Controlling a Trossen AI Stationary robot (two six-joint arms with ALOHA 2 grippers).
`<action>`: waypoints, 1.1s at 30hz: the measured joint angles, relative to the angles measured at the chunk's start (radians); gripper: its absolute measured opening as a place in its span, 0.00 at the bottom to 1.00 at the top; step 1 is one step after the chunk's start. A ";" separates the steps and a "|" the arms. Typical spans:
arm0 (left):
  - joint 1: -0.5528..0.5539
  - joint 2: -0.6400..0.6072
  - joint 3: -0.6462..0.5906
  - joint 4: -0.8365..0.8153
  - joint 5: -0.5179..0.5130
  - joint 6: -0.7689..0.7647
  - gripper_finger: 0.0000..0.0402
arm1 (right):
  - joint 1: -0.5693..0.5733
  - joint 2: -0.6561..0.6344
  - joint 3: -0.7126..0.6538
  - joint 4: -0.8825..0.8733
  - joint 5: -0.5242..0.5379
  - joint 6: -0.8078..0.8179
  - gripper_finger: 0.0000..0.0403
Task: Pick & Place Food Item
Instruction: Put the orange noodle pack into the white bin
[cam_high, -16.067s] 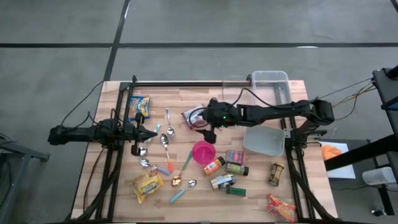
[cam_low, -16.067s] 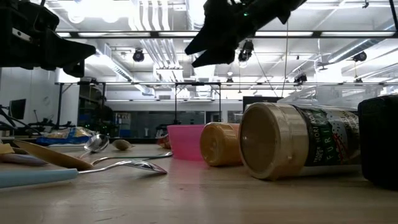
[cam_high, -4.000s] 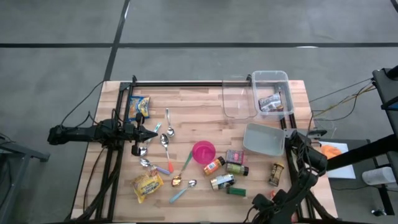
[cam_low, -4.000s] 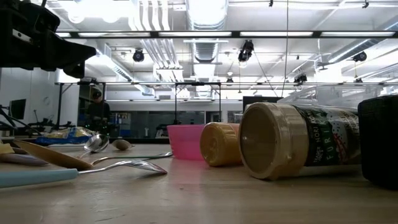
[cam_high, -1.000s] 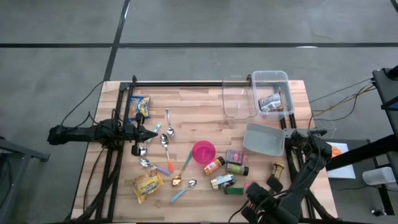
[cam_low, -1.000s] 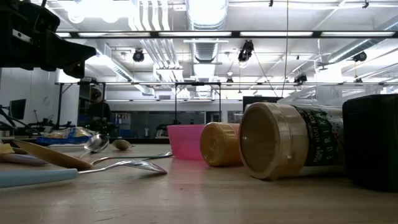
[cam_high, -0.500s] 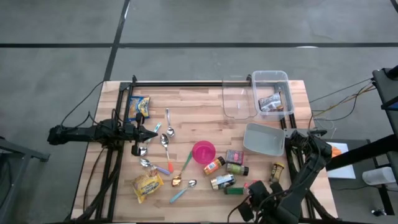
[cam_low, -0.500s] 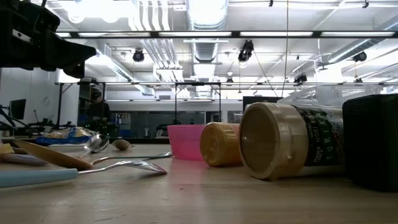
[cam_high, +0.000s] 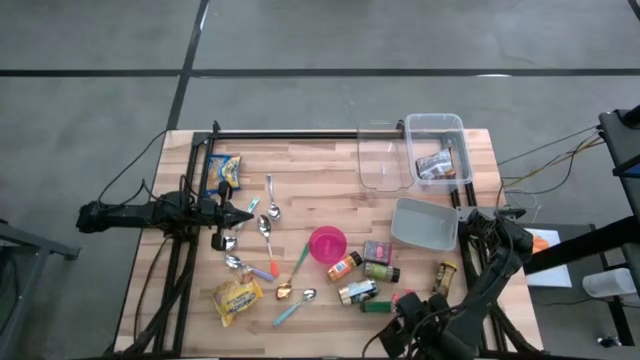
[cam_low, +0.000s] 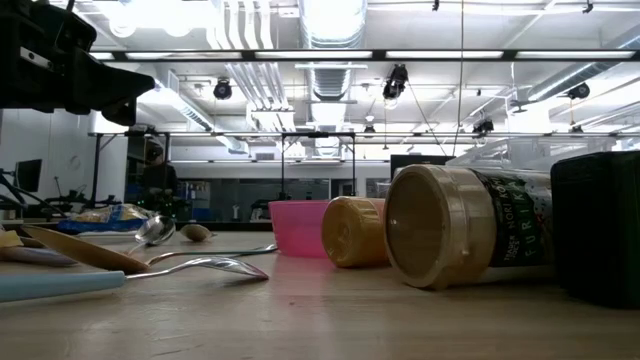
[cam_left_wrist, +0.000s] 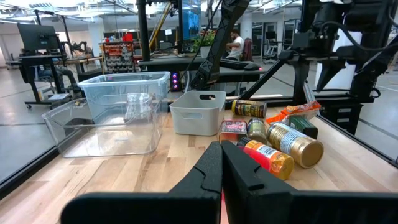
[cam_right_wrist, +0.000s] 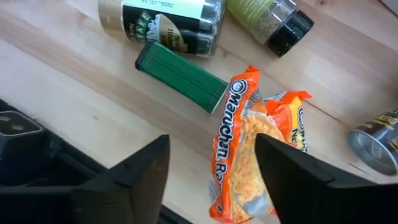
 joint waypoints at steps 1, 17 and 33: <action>0.000 0.000 0.000 0.000 0.000 0.000 0.00 | 0.000 0.000 -0.007 0.006 0.000 -0.004 0.63; 0.000 0.000 0.000 0.000 0.000 0.000 0.00 | 0.000 0.000 -0.168 0.127 -0.110 -0.076 0.68; 0.000 0.000 0.000 0.000 0.000 0.000 0.00 | 0.000 0.000 -0.321 0.255 -0.134 -0.107 0.68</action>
